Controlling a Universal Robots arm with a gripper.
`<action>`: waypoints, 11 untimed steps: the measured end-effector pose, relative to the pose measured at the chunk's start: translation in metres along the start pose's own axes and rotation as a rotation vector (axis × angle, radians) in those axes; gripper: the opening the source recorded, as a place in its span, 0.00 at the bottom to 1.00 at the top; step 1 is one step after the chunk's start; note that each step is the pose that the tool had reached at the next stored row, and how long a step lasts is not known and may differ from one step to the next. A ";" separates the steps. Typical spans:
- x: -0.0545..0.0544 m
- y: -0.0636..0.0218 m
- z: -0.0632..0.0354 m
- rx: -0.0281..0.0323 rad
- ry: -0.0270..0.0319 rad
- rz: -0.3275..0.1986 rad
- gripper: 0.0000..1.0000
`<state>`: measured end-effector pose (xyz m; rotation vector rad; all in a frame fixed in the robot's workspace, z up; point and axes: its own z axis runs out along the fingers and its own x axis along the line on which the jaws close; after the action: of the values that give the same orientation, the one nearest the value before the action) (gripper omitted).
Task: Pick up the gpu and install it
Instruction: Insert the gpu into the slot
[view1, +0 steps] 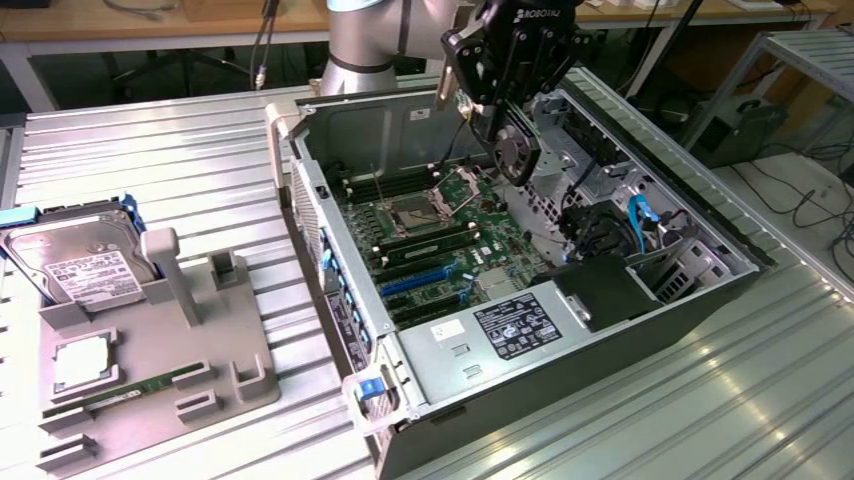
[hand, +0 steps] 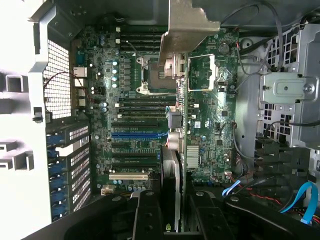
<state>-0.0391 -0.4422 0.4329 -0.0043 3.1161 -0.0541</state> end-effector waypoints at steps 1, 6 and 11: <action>0.000 0.0000 0.0000 0.0000 0.0000 0.000 0.27; 0.000 0.0000 0.0000 -0.0006 -0.0008 -0.025 0.27; 0.000 0.0000 0.0000 -0.0018 -0.0025 -0.073 0.27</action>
<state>-0.0391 -0.4422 0.4329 -0.1182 3.1126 -0.0527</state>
